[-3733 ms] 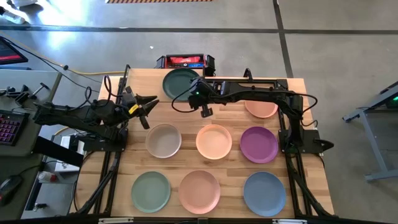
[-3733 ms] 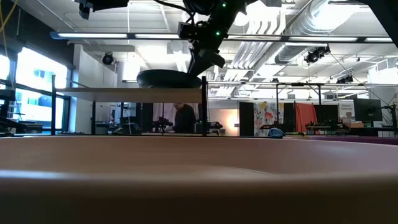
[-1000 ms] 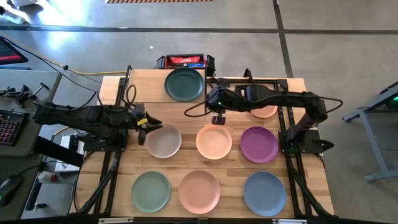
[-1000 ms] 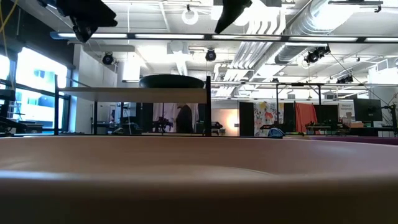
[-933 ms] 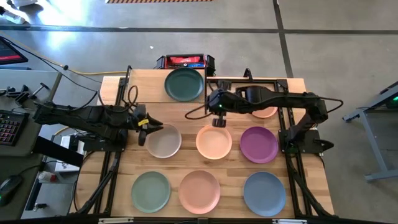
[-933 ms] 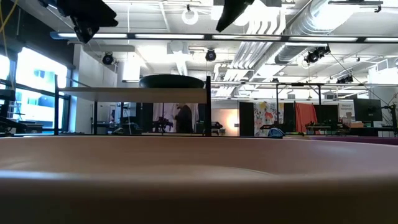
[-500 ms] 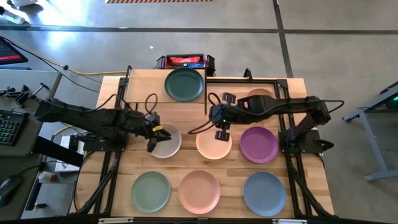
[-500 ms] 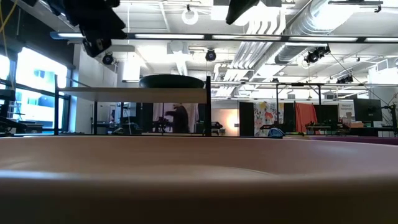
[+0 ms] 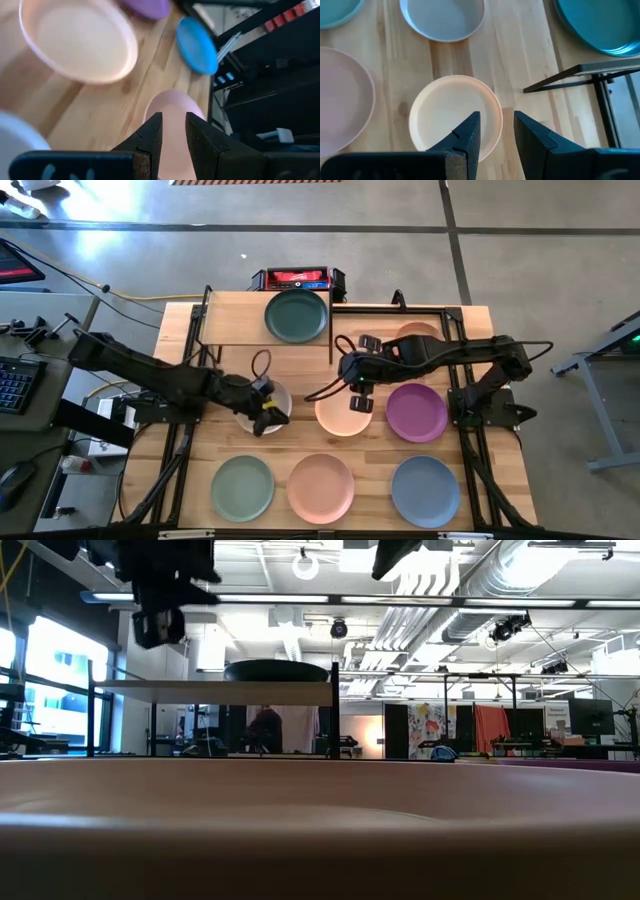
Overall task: Place and stack plates onto a shelf
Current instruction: Stack the bottom light brown plate on top the green plate on the shelf
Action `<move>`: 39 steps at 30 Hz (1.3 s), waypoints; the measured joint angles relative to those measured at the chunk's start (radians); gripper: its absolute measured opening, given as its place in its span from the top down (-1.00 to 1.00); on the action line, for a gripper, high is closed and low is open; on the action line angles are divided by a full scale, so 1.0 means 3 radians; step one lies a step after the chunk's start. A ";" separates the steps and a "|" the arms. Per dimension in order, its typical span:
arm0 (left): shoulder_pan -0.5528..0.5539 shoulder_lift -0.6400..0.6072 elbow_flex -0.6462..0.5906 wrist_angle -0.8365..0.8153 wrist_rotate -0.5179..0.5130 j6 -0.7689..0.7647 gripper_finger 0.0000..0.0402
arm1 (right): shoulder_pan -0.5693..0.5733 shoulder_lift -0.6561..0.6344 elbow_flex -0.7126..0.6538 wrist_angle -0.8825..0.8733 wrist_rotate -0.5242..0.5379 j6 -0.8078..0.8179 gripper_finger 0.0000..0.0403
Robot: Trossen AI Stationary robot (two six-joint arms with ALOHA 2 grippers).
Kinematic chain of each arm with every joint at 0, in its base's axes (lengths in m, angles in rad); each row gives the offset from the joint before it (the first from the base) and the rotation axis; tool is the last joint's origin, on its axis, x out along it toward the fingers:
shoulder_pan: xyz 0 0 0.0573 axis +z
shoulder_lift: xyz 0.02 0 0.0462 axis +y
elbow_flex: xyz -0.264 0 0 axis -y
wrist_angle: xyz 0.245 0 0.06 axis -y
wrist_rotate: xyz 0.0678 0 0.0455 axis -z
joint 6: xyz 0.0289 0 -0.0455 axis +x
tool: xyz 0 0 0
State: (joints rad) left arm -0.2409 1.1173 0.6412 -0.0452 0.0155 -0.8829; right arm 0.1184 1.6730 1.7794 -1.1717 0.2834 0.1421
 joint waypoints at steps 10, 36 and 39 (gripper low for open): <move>-0.0287 0.0598 0.0000 0.0373 -0.0017 -0.0522 0.63 | 0.0000 0.0000 0.0000 -0.0003 -0.0020 0.0000 0.52; -0.0610 0.1749 0.0303 0.1017 -0.0177 -0.0973 0.63 | 0.0000 0.0004 -0.0001 -0.0072 -0.0021 0.0062 0.52; -0.0609 0.1847 0.0395 0.0984 -0.0183 -0.0974 0.63 | 0.0001 0.0004 -0.0001 -0.0073 -0.0021 0.0062 0.52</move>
State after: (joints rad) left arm -0.4236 1.6714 0.7597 0.2499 -0.0395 -1.1751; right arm 0.1187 1.6741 1.7790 -1.1936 0.2771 0.1608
